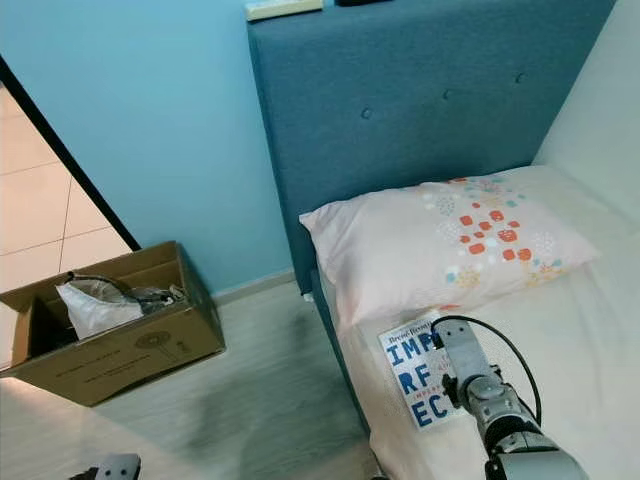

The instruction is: Clean up the room

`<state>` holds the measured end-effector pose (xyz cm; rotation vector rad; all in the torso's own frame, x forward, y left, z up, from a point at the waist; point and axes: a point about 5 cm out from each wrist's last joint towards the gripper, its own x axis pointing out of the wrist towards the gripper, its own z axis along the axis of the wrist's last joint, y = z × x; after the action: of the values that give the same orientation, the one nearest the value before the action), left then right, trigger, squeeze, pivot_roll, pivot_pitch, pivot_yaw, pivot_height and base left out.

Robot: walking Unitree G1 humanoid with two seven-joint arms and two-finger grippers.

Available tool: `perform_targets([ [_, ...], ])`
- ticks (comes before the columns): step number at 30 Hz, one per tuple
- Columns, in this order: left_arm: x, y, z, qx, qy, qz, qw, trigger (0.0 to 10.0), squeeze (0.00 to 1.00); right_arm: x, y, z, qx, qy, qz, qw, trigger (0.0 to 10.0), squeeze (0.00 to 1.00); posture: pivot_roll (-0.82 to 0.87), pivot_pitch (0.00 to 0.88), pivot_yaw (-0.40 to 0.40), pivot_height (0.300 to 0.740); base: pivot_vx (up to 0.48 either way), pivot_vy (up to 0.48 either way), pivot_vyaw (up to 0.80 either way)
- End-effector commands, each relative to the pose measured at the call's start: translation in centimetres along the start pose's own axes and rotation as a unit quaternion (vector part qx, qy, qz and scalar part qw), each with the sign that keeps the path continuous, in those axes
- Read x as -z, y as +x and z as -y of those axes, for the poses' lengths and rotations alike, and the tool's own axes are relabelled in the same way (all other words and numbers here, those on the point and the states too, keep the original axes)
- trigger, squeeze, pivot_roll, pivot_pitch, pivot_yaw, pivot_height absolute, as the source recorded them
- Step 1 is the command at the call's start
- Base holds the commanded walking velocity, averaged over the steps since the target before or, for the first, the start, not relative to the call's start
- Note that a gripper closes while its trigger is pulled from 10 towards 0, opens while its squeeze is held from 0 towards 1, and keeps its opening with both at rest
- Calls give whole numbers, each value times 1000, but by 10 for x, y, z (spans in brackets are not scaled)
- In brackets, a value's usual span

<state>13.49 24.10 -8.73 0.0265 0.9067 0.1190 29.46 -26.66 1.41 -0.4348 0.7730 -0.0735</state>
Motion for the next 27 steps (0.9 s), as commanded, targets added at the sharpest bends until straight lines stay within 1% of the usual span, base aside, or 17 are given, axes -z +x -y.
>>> perform_targets([
  [1,7,-1,4,-2,-9,-17,1000,10000,0,-9,0,7,19,-2,22,1000,10000,0,62,153,0,717,0,0,0],
  [3,7,-1,4,-2,-9,-17,1000,10000,0,-9,0,7,19,-2,22,1000,10000,0,62,153,0,717,0,0,0],
  [6,-1,3,9,-1,-16,-11,1000,10000,0,-24,0,5,18,12,53,998,10000,0,40,110,-9,717,0,0,0],
  [7,-7,6,13,0,-19,-9,1000,10000,0,-30,0,-4,1,25,66,998,10000,0,30,91,-12,717,0,0,0],
  [9,-18,11,20,0,-25,-6,1000,10000,0,-28,1,-37,-57,51,62,995,10000,0,7,46,-23,717,0,0,0],
  [11,-18,11,20,0,-25,-6,1000,10000,0,-28,1,-37,-57,51,62,995,10000,0,7,46,-23,717,0,0,0],
  [12,-22,13,23,1,-29,-5,1000,10000,0,-23,0,-52,-82,56,52,994,10000,0,4,38,-24,717,0,0,0],
  [13,-26,14,27,5,-34,-5,999,10000,0,-11,-1,-72,-110,90,31,989,10000,0,-3,18,-27,717,0,0,0],
  [14,-26,14,27,5,-34,-5,999,10000,0,-11,-1,-72,-110,90,31,989,10000,0,-3,18,-27,717,0,0,0],
  [16,-33,18,38,18,-36,-15,999,10000,0,16,-11,-121,-173,123,-13,977,10000,0,-24,0,-27,717,0,0,0],
  [19,-33,18,38,18,-36,-15,999,10000,0,16,-11,-121,-173,123,-13,977,10000,0,-24,0,-27,717,0,0,0],
  [20,-35,19,42,21,-37,-19,999,10000,0,24,-17,-142,-202,125,-25,971,10000,0,-27,0,-26,717,0,0,0],
  [21,-37,20,46,23,-36,-25,999,10000,0,23,-19,-147,-208,108,-17,972,10000,0,-39,0,-16,717,-394,0,0],
  [24,-39,21,51,29,-30,-28,999,10000,0,19,-17,-142,-208,124,-11,970,10000,0,-57,0,-6,717,-394,0,0],
  [25,-40,21,55,35,-26,-30,999,10000,0,18,-14,-132,-196,122,-9,973,10000,0,-59,0,-11,717,-394,0,0],
  [26,-40,21,55,35,-26,-30,999,10000,0,18,-14,-132,-196,122,-9,973,10000,0,-59,0,-11,717,-394,0,0],
  [27,-42,22,59,39,-24,-30,998,10000,0,21,-13,-124,-186,123,-14,975,10000,0,-61,0,-14,717,-379,0,0],
])
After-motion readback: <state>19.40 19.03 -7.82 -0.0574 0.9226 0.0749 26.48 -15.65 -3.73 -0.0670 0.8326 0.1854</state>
